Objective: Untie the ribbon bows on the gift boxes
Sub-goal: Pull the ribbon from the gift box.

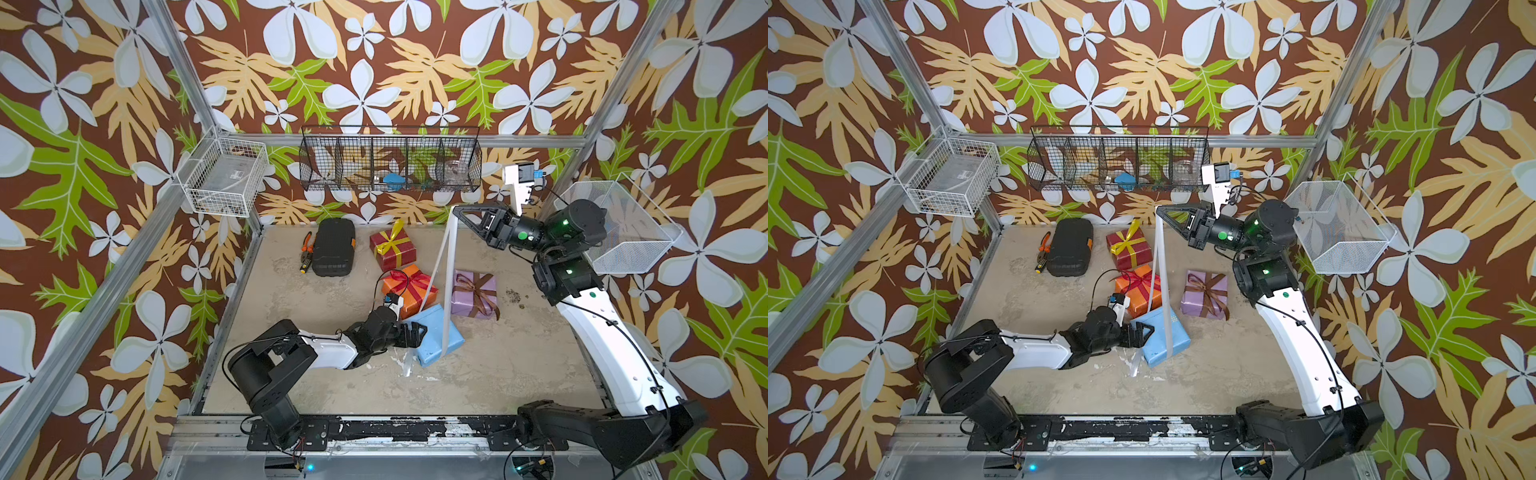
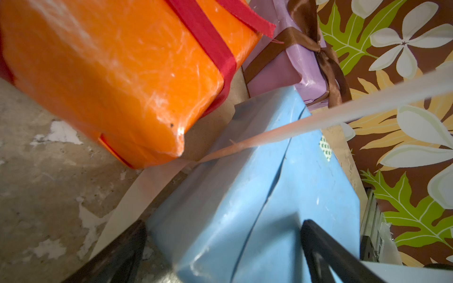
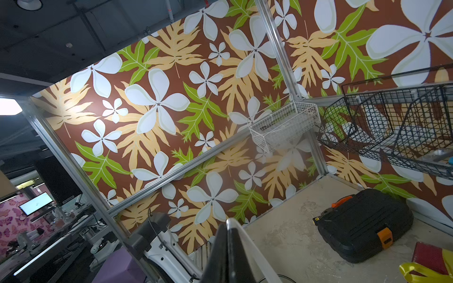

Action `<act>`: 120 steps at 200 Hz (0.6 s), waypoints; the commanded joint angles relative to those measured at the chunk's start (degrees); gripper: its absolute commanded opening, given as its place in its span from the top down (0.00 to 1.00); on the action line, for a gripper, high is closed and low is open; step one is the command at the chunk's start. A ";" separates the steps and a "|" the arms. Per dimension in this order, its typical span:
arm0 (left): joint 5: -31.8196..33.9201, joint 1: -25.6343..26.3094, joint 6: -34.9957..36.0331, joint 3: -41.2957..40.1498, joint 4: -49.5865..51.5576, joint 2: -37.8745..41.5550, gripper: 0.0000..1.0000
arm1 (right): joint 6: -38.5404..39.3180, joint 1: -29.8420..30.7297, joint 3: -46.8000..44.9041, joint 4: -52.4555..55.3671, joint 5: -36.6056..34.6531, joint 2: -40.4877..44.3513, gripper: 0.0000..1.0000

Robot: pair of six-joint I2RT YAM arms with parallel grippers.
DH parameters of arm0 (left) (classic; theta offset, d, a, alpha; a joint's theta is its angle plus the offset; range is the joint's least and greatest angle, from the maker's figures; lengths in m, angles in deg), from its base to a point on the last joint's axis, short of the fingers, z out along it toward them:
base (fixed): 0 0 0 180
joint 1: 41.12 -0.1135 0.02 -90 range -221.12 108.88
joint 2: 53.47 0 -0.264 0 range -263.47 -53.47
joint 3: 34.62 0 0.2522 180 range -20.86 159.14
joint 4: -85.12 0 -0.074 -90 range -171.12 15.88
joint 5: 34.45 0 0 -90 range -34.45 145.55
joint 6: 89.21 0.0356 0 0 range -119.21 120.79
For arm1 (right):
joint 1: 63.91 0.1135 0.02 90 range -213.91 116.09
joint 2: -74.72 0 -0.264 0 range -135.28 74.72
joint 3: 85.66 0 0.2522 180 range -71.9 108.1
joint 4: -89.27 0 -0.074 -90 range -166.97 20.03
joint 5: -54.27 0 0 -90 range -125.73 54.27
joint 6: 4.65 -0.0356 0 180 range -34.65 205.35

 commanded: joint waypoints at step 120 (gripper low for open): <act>4.77 0.03 20.91 4.50 15.31 30.81 0.00 | 13.11 0.06 -16.36 6.43 -7.79 8.73 1.00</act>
